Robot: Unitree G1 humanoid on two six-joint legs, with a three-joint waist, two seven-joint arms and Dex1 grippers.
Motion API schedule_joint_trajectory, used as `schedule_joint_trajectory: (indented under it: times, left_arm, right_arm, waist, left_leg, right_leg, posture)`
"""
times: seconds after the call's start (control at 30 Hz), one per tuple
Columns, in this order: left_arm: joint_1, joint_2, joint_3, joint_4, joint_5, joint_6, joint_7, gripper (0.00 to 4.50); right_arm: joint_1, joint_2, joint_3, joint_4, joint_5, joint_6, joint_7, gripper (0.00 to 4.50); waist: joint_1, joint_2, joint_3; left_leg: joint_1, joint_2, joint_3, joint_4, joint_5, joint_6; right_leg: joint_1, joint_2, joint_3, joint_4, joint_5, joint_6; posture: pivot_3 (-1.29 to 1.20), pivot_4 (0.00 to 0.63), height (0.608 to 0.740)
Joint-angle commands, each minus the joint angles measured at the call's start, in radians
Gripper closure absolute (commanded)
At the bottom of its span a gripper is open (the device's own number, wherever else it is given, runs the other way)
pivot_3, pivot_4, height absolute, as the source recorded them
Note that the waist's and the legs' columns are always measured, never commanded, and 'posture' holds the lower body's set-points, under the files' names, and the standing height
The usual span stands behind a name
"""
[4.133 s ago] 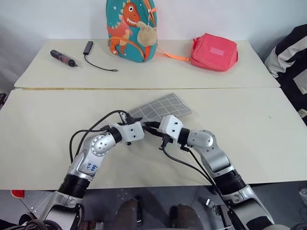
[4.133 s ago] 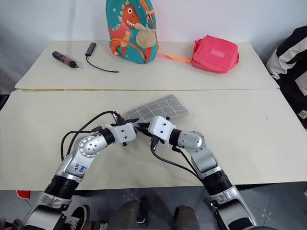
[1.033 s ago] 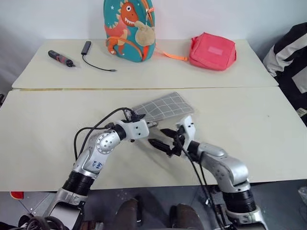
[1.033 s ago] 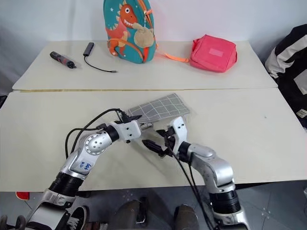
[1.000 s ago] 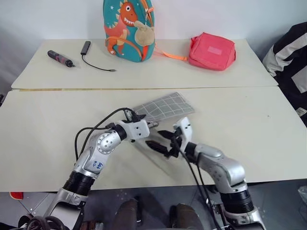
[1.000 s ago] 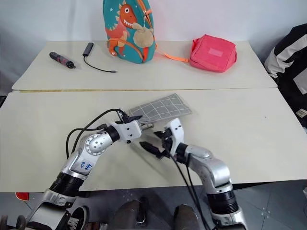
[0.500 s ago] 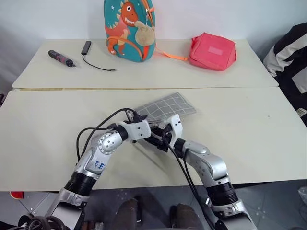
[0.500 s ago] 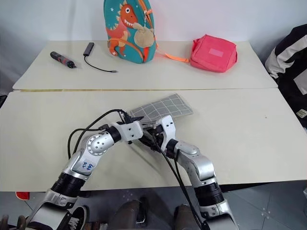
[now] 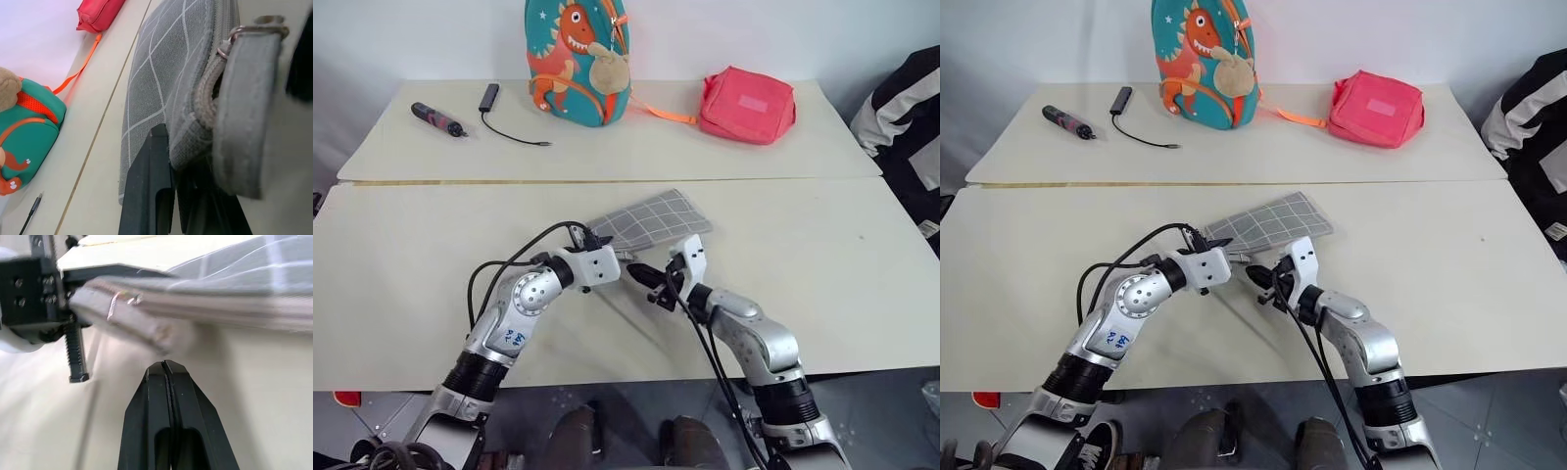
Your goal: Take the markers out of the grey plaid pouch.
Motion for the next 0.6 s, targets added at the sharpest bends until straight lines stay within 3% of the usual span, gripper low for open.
schedule_joint_trajectory:
  times: [0.03, 0.2, 0.3, 0.47, 0.6]
  left_arm:
    - [0.008, 0.005, 0.015, -0.035, -0.02, -0.015, 0.006, 4.5]
    - [0.011, 0.007, 0.019, -0.037, -0.026, -0.018, 0.007, 4.5]
    - [0.006, -0.007, 0.022, -0.042, -0.042, -0.004, 0.004, 4.5]
    - [0.001, -0.005, 0.013, -0.048, -0.038, 0.001, -0.001, 4.5]
    - [0.01, -0.005, 0.008, -0.058, -0.034, 0.001, -0.002, 4.5]
  right_arm:
    - [0.022, -0.023, -0.015, -0.067, 0.039, 0.01, 0.029, 4.49]
    - [0.043, -0.031, -0.028, -0.099, 0.093, 0.062, 0.035, 4.49]
    - [0.045, 0.013, -0.014, -0.121, 0.132, 0.095, 0.015, 3.92]
    - [0.033, 0.068, -0.006, -0.11, 0.106, 0.103, -0.066, 2.28]
    - [0.027, 0.103, -0.03, -0.095, 0.128, 0.109, -0.11, 2.28]
  waist:
    - [0.0, 0.0, 0.0]
    - [0.001, 0.0, 0.0]
    - [0.0, 0.0, 0.0]
    - [0.0, 0.0, 0.0]
    - [0.002, 0.0, 0.0]
  left_leg:
    - [0.0, 0.0, 0.0, 0.0, 0.0, 0.0]
    - [0.0, 0.0, 0.0, 0.0, 0.0, 0.0]
    - [0.0, 0.0, 0.0, 0.0, 0.0, 0.0]
    - [0.0, 0.0, 0.0, 0.0, 0.0, 0.0]
    - [0.0, 0.0, 0.0, 0.0, 0.0, 0.0]
  right_leg:
    - [0.0, 0.0, 0.0, 0.0, 0.0, 0.0]
    - [0.0, 0.0, 0.0, 0.0, 0.0, 0.0]
    - [0.0, 0.0, 0.0, 0.0, 0.0, 0.0]
    - [0.0, 0.0, 0.0, 0.0, 0.0, 0.0]
    - [0.0, 0.0, 0.0, 0.0, 0.0, 0.0]
  posture:
    - [0.0, 0.15, 0.74]
    - [0.0, 0.15, 0.74]
    - [0.0, 0.15, 0.74]
    - [0.0, 0.15, 0.74]
    - [0.0, 0.15, 0.74]
